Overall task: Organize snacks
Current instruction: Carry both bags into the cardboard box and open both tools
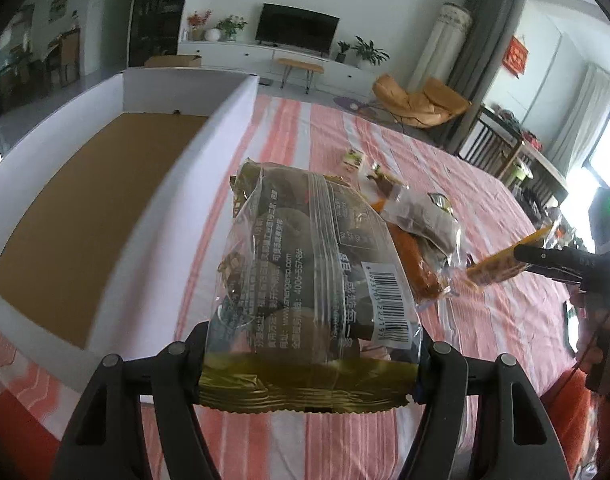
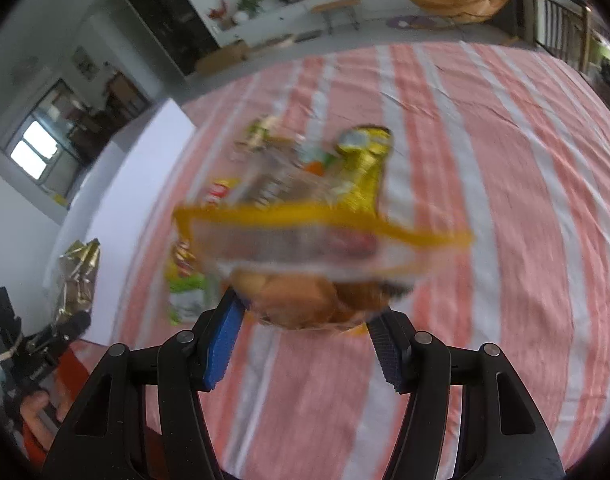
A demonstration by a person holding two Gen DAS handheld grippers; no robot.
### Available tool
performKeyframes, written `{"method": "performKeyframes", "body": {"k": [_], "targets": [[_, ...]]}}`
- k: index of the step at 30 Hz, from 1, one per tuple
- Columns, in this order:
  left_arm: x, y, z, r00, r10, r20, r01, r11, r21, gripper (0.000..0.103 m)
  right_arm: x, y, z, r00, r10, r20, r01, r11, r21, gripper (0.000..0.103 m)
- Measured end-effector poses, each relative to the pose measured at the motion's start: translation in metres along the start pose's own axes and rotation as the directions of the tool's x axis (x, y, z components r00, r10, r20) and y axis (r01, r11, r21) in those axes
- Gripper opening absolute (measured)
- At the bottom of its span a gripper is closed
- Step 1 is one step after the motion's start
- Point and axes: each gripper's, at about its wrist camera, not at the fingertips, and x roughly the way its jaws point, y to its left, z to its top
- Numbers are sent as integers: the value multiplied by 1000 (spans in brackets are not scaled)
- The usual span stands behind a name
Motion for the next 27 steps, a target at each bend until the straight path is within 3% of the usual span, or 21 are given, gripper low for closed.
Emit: {"method": "performKeyframes", "body": {"k": [5, 10, 14, 18, 21, 22, 24, 26, 27], "targets": [[-30, 31, 14, 998, -30, 52, 34, 995, -96, 69, 1, 34, 14, 998, 55, 2, -55, 997, -51, 62], [-76, 81, 43, 984, 67, 165, -41, 987, -154, 69, -3, 98, 40, 989, 144, 25, -138, 978, -159, 62], [-84, 130, 57, 971, 185, 152, -154, 968, -197, 69, 0, 169, 62, 963, 269, 20, -257, 937, -237, 63], [-67, 167, 55, 957, 280, 72, -258, 939, -227, 69, 21, 253, 68, 912, 403, -78, -407, 864, -297, 63], [-52, 185, 50, 950, 313, 10, -302, 924, -233, 76, 63, 313, 62, 873, 439, -211, -485, 825, -291, 64], [-48, 187, 50, 947, 321, 2, -312, 922, -231, 82, 76, 326, 60, 869, 431, -243, -489, 822, -291, 67], [-48, 188, 49, 930, 366, -2, -358, 907, -221, 84, 107, 352, 55, 873, 393, -289, -472, 830, -297, 70], [-54, 191, 53, 925, 380, 21, -366, 901, -232, 100, 115, 363, 54, 884, 381, -270, -455, 835, -310, 73], [-60, 192, 51, 925, 379, 39, -359, 900, -246, 103, 117, 366, 55, 893, 375, -250, -442, 838, -319, 74]]}}
